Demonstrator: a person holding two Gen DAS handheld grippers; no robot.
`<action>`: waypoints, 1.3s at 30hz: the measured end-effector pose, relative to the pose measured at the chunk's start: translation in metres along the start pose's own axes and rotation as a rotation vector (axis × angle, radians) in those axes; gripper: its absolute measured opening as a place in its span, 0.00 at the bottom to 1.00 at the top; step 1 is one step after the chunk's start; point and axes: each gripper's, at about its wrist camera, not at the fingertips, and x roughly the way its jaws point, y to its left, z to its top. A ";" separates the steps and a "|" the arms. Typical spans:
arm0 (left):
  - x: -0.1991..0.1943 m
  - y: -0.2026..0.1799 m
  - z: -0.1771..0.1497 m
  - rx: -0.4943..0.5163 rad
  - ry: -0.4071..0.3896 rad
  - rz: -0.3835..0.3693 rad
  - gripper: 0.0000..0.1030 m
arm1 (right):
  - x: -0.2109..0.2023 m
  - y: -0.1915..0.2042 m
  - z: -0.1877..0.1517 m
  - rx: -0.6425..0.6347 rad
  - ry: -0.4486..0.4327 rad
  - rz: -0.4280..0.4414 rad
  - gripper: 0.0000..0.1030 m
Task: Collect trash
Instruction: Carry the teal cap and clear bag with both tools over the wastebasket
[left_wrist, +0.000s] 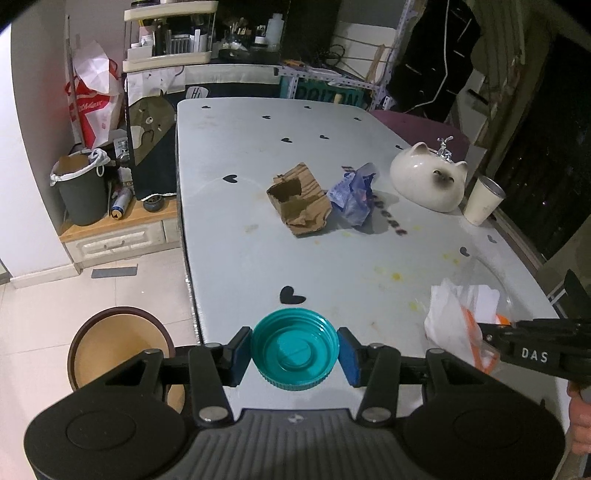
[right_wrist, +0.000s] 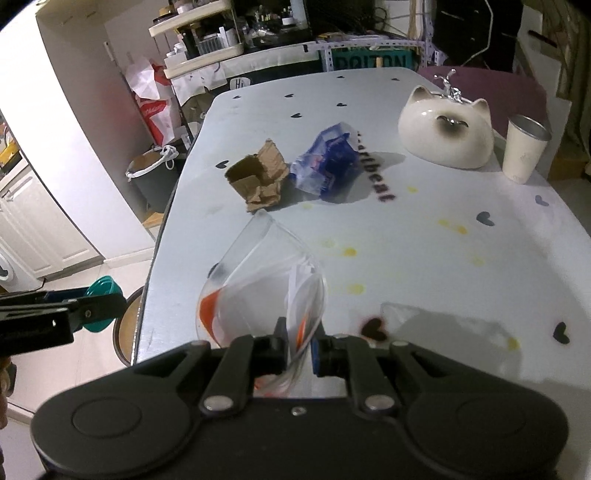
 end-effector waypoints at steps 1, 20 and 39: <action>-0.002 0.003 0.000 0.000 -0.002 -0.005 0.48 | 0.000 0.005 0.000 0.000 -0.001 -0.005 0.12; -0.036 0.142 -0.011 -0.061 0.004 0.024 0.48 | 0.027 0.141 -0.003 -0.031 0.014 0.010 0.12; -0.018 0.295 -0.022 -0.263 0.062 0.167 0.48 | 0.142 0.274 0.022 -0.148 0.145 0.153 0.12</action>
